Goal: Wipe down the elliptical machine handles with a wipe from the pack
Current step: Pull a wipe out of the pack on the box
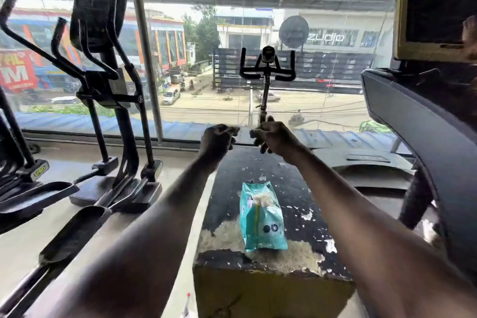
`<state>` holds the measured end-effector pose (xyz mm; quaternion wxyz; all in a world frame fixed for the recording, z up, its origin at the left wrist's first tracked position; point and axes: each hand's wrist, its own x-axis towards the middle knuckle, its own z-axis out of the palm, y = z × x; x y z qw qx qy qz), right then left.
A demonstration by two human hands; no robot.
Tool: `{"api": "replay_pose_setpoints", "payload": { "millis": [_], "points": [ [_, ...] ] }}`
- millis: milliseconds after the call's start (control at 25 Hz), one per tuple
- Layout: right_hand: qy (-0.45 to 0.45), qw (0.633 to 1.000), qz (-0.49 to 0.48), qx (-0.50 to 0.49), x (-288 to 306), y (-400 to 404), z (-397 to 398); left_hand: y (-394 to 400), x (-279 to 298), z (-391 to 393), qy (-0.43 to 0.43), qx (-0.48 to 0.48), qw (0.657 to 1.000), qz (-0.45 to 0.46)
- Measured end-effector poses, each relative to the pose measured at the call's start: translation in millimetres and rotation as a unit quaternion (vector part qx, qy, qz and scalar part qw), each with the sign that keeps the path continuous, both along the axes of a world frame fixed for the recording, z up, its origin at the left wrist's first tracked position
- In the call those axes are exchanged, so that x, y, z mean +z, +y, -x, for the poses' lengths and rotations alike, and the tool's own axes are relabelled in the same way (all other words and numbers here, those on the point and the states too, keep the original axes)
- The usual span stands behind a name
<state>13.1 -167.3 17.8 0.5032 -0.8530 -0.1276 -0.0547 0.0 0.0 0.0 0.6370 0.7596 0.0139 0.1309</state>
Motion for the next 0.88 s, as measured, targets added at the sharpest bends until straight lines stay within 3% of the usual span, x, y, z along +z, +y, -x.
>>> {"api": "replay_pose_setpoints", "payload": {
  "millis": [160,320,440,600,720,880],
  "points": [
    [0.097,0.984,0.143,0.032,-62,-17,15,-16,-89,13,0.080,-0.080,0.992,-0.060],
    [0.176,0.955,0.229,0.065,-96,-30,15,-30,-124,5,0.123,-0.090,0.986,-0.065],
    [0.183,0.956,0.221,0.069,-110,-31,12,-39,-140,-3,0.145,-0.096,0.984,-0.036],
    [0.099,0.983,0.157,0.007,-114,-36,-4,-38,-163,-22,0.150,-0.094,0.984,-0.034],
    [0.132,0.984,0.115,0.024,-120,-38,-15,-40,-176,-31,0.142,-0.078,0.987,-0.021],
    [0.065,0.996,0.051,0.017,-115,-32,-28,-50,-148,-17,0.155,-0.034,0.987,-0.009]
  ]
}}
